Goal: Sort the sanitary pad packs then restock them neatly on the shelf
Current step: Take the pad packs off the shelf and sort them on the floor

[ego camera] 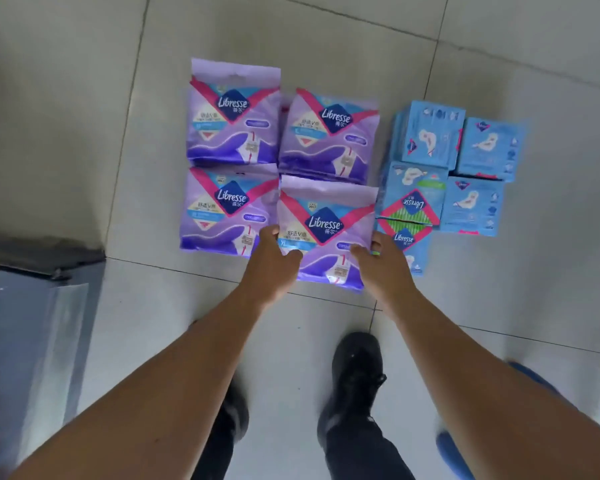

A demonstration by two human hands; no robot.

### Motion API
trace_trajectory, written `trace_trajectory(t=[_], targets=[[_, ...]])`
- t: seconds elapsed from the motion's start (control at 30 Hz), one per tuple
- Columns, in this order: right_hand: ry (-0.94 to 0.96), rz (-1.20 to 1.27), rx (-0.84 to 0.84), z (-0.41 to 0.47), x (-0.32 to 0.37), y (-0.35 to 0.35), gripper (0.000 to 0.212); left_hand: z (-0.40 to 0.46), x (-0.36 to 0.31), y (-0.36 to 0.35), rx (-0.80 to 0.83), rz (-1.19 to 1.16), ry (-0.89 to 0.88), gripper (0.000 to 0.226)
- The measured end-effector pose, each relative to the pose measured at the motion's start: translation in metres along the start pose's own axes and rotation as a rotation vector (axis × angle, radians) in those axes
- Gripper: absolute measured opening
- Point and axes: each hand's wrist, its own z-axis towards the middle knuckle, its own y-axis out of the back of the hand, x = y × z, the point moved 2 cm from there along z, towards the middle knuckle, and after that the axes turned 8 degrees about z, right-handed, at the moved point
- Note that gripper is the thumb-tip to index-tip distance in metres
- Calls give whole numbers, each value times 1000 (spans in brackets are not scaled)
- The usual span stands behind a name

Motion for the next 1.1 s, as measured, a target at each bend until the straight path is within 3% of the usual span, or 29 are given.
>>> trace_trajectory(t=[0.1, 0.2, 0.27, 0.43, 0.53, 0.63, 0.73, 0.87, 1.1], targets=[[-9, -57, -5, 42, -20, -10, 36, 33, -1, -22, -31, 151, -61, 55], [6, -71, 1, 70, -33, -20, 30, 52, 2, -32, -79, 304, -85, 58], [17, -68, 24, 81, -37, -27, 27, 59, 4, -38, -99, 295, -109, 58], [-56, -32, 111, 87, -35, -39, 58, 60, 2, -49, -97, 243, -104, 61], [-47, -133, 95, 80, -30, -33, 50, 54, 1, -49, -110, 294, -117, 61], [103, -307, 43, 55, -12, -21, 37, 33, -6, -38, -159, 342, -154, 53], [370, -512, 51, 10, 18, -9, 44, -1, -19, -13, -254, 398, -201, 39], [691, -775, 18, -62, 82, 3, 44, -60, -46, 40, -418, 601, -308, 38], [996, -894, 13, -209, 228, 10, 45, -205, -85, 161, -632, 573, -366, 48]])
